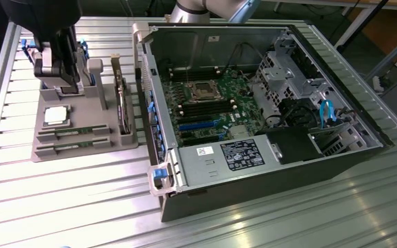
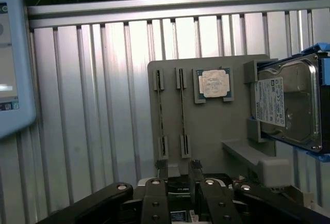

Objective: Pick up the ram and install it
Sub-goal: 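Pick up the ram and move it above insertion slot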

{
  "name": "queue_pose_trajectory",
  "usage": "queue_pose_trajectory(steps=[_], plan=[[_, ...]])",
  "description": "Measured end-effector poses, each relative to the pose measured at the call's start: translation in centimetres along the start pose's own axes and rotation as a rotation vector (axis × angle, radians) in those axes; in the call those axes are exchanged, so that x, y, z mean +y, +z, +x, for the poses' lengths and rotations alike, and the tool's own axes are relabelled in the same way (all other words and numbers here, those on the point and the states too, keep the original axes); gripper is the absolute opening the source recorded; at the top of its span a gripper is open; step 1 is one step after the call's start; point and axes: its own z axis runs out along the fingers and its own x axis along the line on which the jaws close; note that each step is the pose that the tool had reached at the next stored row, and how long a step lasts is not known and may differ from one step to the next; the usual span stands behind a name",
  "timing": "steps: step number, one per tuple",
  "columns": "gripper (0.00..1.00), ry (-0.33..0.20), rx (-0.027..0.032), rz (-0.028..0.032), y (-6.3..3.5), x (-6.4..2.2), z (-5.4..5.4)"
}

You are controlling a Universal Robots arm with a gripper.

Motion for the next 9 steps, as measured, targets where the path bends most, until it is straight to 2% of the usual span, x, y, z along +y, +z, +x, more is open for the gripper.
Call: queue_pose_trajectory(steps=[9], plan=[[0.29, 0.000, 0.0000, 0.0000, 0.69, -0.02, 0.35]])
